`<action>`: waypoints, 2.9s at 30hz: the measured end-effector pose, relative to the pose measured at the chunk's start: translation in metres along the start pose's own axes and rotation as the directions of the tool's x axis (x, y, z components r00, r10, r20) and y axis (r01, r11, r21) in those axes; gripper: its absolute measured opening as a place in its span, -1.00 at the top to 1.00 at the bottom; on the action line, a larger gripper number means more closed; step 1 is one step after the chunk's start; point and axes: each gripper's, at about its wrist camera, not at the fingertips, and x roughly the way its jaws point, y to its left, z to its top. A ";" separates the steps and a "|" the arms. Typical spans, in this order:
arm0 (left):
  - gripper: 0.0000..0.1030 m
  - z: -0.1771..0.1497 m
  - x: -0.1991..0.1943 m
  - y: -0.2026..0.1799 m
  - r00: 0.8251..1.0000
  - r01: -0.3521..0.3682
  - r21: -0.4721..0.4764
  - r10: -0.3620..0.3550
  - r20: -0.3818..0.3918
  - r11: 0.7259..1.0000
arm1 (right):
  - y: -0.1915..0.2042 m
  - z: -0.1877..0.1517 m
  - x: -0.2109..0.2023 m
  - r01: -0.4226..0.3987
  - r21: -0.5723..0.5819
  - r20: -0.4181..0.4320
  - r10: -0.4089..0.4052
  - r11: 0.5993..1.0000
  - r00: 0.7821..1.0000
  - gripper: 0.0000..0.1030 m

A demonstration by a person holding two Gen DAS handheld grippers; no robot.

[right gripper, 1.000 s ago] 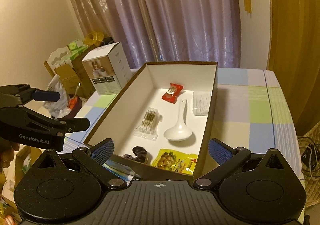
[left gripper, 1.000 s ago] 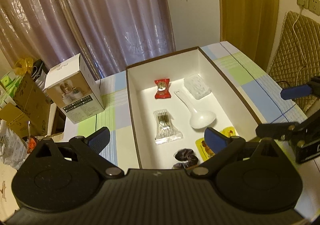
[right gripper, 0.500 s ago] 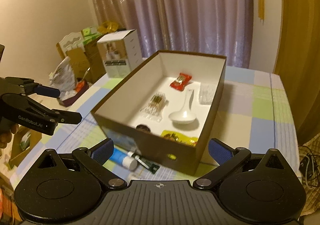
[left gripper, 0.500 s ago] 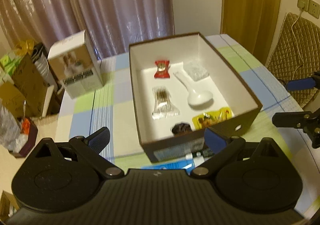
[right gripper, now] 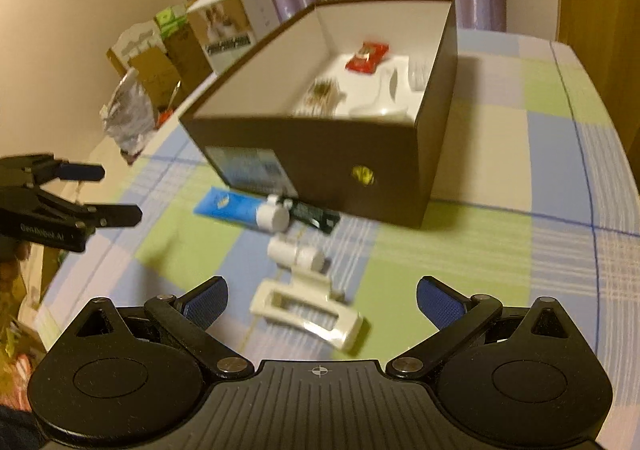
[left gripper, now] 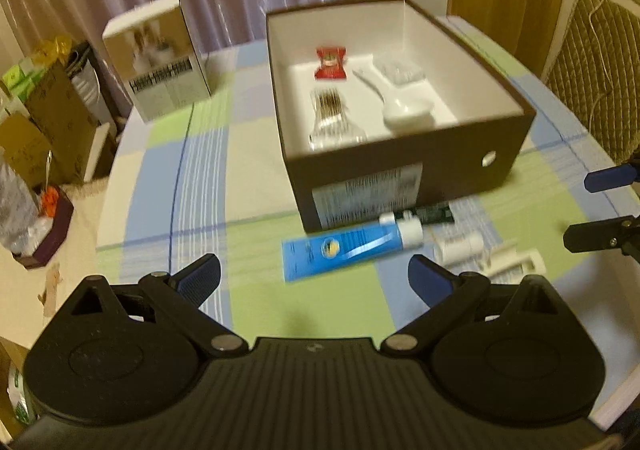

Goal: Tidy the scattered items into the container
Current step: 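Grasp the white hair clip with the right tool while the left tool grasps the blue toothpaste tube, then lift the toothpaste tube with the left tool while the right tool carries the hair clip toward the box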

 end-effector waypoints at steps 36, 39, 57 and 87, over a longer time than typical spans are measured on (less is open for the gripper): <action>-0.58 -0.014 0.054 -0.006 0.987 0.152 0.139 -0.143 -0.073 0.979 | -0.017 -0.030 0.056 -0.053 -0.324 -0.182 -0.008 0.945 0.983 0.28; -0.46 -0.012 0.063 -0.018 0.983 0.185 0.242 -0.174 -0.066 0.953 | -0.033 -0.035 0.042 -0.006 -0.261 -0.170 -0.039 0.965 0.985 0.27; 0.05 0.005 0.129 -0.045 0.954 0.291 0.561 -0.278 -0.110 0.775 | -0.052 -0.047 0.019 0.087 -0.073 -0.131 -0.096 0.994 0.987 0.27; 0.47 -0.006 0.109 -0.051 0.951 0.296 0.266 -0.257 -0.171 0.917 | -0.031 -0.043 0.020 0.129 -0.090 -0.075 -0.135 0.988 0.988 -0.40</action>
